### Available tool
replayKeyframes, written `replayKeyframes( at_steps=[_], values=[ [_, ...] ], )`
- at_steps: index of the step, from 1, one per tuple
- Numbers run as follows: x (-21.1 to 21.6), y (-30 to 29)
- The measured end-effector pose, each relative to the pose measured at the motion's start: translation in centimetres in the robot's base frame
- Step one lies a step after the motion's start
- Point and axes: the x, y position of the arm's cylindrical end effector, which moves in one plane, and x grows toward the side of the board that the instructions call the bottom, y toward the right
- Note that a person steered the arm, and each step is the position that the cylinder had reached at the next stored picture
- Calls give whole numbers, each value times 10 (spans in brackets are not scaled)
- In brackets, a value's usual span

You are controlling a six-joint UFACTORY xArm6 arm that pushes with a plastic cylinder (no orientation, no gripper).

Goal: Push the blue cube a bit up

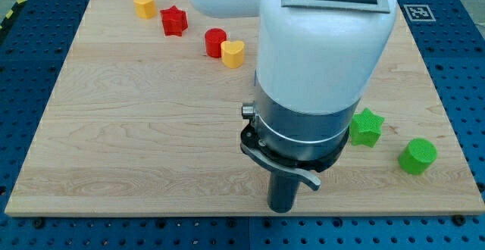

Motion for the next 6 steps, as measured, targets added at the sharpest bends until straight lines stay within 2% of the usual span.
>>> replayKeyframes(
  at_steps=[3, 4, 5, 6],
  values=[
    [-2, 0],
    [-24, 0],
    [-69, -1],
    [-94, -1]
  ],
)
